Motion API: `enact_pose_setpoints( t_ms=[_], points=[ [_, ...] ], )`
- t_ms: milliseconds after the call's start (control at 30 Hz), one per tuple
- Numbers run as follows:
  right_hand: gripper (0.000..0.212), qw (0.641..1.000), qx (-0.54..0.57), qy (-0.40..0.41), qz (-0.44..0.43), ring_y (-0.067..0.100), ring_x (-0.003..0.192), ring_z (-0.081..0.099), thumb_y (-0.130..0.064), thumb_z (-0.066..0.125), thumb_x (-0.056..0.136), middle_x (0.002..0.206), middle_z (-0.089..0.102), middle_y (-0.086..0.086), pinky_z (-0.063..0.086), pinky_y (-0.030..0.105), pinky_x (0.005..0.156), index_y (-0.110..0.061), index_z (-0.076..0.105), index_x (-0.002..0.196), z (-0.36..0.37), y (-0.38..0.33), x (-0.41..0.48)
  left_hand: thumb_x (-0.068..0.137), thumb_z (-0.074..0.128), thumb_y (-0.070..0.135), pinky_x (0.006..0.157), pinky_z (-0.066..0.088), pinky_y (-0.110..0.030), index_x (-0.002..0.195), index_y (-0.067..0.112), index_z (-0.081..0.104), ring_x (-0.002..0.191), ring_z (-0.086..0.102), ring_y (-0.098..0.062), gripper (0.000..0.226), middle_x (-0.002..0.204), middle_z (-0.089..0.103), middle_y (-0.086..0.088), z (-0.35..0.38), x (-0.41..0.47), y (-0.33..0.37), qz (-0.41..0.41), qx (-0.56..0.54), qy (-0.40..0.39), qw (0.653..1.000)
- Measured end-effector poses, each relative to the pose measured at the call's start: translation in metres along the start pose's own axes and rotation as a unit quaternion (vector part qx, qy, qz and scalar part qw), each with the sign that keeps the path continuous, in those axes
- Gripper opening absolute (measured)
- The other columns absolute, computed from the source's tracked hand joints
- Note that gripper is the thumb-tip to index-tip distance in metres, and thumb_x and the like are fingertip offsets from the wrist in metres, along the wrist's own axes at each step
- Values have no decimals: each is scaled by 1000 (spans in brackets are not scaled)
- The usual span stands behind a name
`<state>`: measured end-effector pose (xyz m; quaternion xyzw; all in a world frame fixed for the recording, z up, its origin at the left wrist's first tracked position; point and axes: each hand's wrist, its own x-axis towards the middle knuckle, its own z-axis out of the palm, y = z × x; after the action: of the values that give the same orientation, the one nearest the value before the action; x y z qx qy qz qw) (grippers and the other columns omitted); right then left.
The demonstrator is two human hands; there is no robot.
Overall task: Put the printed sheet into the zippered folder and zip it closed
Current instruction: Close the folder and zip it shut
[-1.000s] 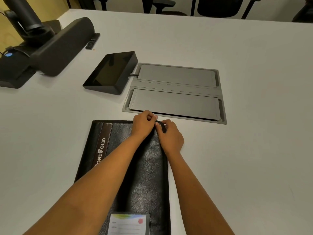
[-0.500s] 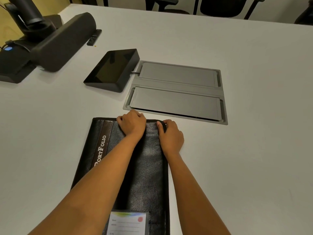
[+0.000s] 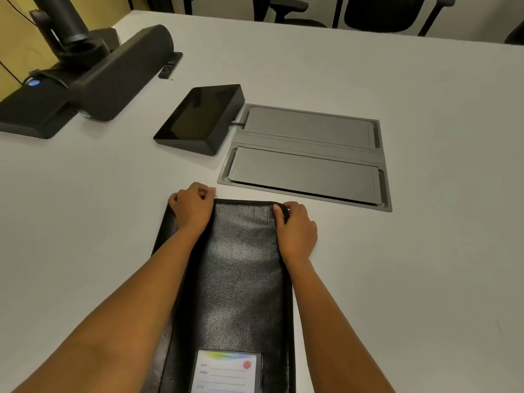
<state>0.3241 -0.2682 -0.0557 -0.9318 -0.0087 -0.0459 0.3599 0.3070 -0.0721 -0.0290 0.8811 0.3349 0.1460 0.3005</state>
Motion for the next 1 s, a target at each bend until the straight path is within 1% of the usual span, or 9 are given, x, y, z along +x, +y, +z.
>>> enact_pose_setpoints(
  t_ms=[133, 267, 433, 567, 700, 800, 867, 933, 1000],
  points=[
    [27, 995, -76, -3, -67, 23, 105, 51, -31, 42, 97, 117, 57, 4, 39, 34, 86, -20, 55, 117, 2, -5, 3, 88, 60, 32, 102, 27, -38, 96, 10, 65, 98, 60, -26, 24, 94, 71, -9, -3, -1, -5, 14, -42, -13, 999],
    [34, 978, -134, -58, -152, 23, 115, 43, -10, 37, 94, 128, 52, 5, 31, 32, 94, -18, 51, 124, 10, -15, 4, 87, 60, 33, 103, 24, -35, 97, 15, 67, 99, 59, -22, 22, 95, 72, -5, -5, -2, -2, 12, -36, -31, 999],
    [32, 974, -123, -89, -171, 20, 115, 45, -23, 32, 99, 125, 56, 1, 23, 32, 105, -20, 51, 124, 19, -32, 2, 84, 65, 31, 105, 35, -42, 92, 14, 74, 95, 63, -24, 21, 94, 74, -8, 0, -8, 10, 25, -69, -51, 996],
    [32, 970, -51, -167, -169, 23, 116, 48, -29, 41, 97, 124, 59, 4, 28, 36, 102, -20, 54, 124, 25, -55, 9, 83, 68, 28, 100, 43, -45, 93, 13, 75, 93, 66, -21, 20, 94, 75, -8, 0, -7, 8, 40, -98, -69, 992],
    [32, 965, 49, -231, -113, 21, 110, 57, -25, 51, 93, 115, 66, 1, 31, 39, 100, -22, 55, 124, 36, -83, 19, 86, 64, 20, 88, 52, -33, 106, 16, 67, 81, 65, -15, 20, 86, 74, -8, -4, -3, 1, 44, -149, -79, 985],
    [32, 958, 91, -263, -73, 21, 101, 61, -20, 55, 91, 109, 67, 4, 39, 42, 101, -19, 56, 124, 40, -93, 30, 87, 61, 13, 77, 50, -24, 116, 19, 55, 75, 63, -10, 29, 80, 70, -3, -6, -1, -6, 42, -176, -95, 979],
    [26, 947, 90, -298, -83, 21, 98, 61, -20, 59, 90, 109, 67, 8, 46, 39, 95, -14, 63, 115, 40, -95, 39, 89, 58, 12, 72, 45, -16, 122, 18, 49, 75, 60, -5, 35, 80, 69, 1, -8, -1, -8, 45, -184, -105, 976],
    [20, 939, 100, -315, -93, 16, 88, 60, -21, 64, 86, 103, 69, 8, 49, 35, 86, -10, 69, 102, 38, -94, 46, 91, 55, 14, 74, 41, -14, 124, 18, 46, 82, 59, -6, 35, 90, 68, 0, -9, -4, -11, 66, -164, -109, 978],
    [15, 937, 113, -315, -97, 10, 77, 57, -21, 68, 83, 93, 69, 3, 49, 29, 80, -11, 70, 93, 37, -92, 51, 92, 52, 19, 83, 40, -20, 124, 17, 48, 98, 56, -15, 32, 106, 65, -3, -10, -9, -17, 94, -96, -71, 988]
  ],
)
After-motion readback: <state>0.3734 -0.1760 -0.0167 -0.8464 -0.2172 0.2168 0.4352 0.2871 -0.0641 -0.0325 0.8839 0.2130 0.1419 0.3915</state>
